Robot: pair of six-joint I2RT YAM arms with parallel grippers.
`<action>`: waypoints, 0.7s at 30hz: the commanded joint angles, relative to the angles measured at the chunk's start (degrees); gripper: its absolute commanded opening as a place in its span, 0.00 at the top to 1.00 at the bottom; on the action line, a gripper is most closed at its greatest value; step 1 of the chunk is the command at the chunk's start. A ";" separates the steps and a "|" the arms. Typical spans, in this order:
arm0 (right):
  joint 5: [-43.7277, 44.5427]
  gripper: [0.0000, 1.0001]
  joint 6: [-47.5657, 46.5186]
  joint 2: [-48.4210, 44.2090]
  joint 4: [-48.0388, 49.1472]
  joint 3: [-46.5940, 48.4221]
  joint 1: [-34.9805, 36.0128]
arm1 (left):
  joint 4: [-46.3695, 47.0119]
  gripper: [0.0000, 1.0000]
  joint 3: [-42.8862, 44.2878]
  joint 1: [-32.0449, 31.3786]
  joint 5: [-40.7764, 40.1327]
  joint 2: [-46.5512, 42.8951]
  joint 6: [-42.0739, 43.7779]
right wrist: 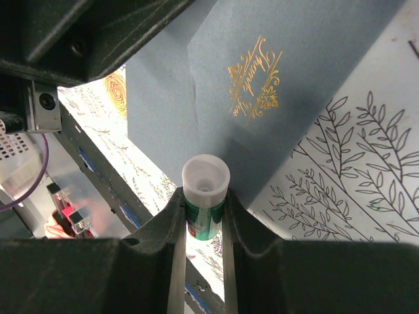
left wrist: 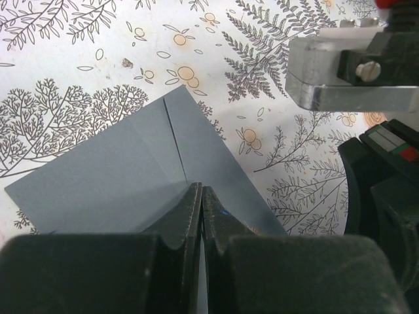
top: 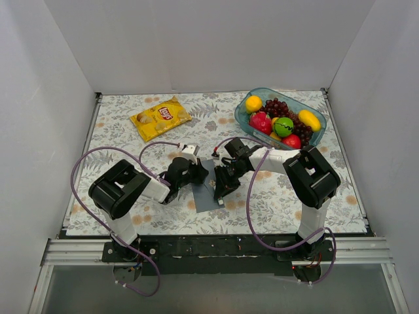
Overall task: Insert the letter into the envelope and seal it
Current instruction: Seal the envelope at the center of the board.
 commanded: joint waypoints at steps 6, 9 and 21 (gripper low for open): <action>4.02 0.99 -1.96 1.63 -2.14 -1.47 0.13 | -4.91 1.00 -1.94 -0.28 -0.64 -2.84 1.70; 4.02 0.99 -2.05 1.46 -2.23 -1.29 0.13 | -4.91 1.00 -2.47 -0.72 -0.11 -2.49 1.53; 3.93 0.99 -2.13 1.46 -2.32 -1.38 -0.04 | -7.55 1.00 -5.54 -5.28 -3.88 -2.75 -0.49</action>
